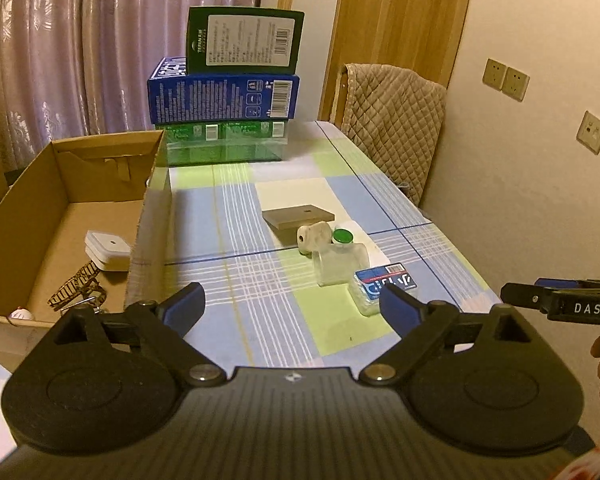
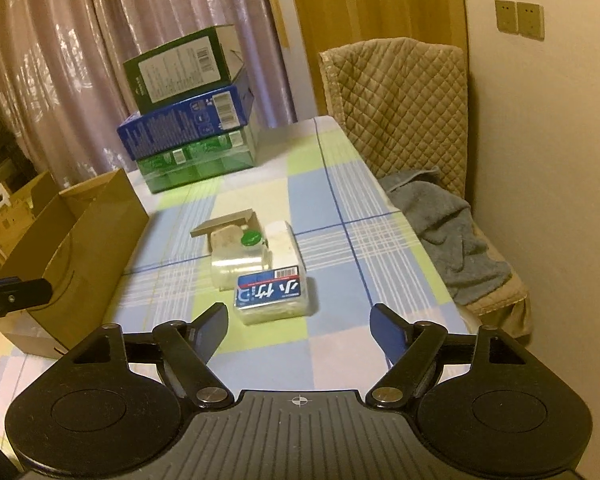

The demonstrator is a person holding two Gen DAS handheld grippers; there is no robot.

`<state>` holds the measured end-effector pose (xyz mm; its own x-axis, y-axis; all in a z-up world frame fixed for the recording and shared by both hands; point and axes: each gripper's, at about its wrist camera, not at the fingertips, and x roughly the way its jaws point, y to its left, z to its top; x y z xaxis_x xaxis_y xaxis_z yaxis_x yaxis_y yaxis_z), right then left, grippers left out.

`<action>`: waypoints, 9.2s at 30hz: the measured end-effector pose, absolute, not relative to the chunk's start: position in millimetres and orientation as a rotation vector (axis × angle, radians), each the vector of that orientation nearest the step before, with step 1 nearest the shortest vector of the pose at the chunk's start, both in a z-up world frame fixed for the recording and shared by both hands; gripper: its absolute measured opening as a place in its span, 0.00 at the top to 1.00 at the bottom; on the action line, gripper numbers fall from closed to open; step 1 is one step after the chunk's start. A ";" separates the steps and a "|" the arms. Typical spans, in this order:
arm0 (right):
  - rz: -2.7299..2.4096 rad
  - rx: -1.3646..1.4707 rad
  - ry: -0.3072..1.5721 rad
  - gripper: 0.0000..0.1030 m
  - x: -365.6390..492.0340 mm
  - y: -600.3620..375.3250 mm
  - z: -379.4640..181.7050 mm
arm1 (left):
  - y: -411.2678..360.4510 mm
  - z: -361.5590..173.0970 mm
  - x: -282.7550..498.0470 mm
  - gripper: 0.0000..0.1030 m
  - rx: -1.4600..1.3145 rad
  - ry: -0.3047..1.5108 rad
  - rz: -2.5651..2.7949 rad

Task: Organize rigid objects
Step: 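Move both open grippers back toward the remaining items on the table, then grasp the blue-labelled floss box with the right gripper while the left grasps the clear cup, then lift and carry the clear cup and floss box with both grippers over the cardboard box, then open both grippers to drop the clear cup and floss box into the box, then move both open grippers back toward the remaining items on the table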

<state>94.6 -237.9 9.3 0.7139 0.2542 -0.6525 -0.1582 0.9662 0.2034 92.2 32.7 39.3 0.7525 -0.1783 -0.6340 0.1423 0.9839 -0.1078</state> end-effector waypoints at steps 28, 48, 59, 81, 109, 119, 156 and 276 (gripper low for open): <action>0.378 -0.027 0.902 0.21 198.5 -181.0 -74.7 | 21.2 -37.7 181.4 0.10 -0.049 0.807 -0.113; 0.329 -0.040 0.978 0.18 244.3 -160.9 -117.3 | 29.8 -61.3 208.0 0.10 -0.099 0.842 -0.117; 0.253 -0.001 0.926 0.19 226.5 -208.0 -104.7 | 15.2 -68.7 214.2 0.10 -0.090 0.852 -0.149; 0.235 -0.010 0.926 0.19 229.8 -259.6 -116.0 | -74.9 -102.5 262.7 0.09 0.002 0.797 -0.205; 0.176 -0.037 0.869 0.18 217.0 -240.2 -117.3 | -10.8 -106.6 174.4 0.26 0.041 0.780 -0.172; 0.168 -0.044 0.876 0.18 218.3 -239.6 -119.9 | -15.3 -111.8 172.1 0.26 0.041 0.764 -0.120; 0.169 -0.017 0.843 0.19 191.4 -226.1 -87.9 | -7.5 -81.4 152.4 0.34 0.067 0.758 -0.125; 0.627 -0.086 0.641 0.18 134.3 -18.9 25.7 | 213.4 58.4 89.1 0.41 -0.036 0.664 0.068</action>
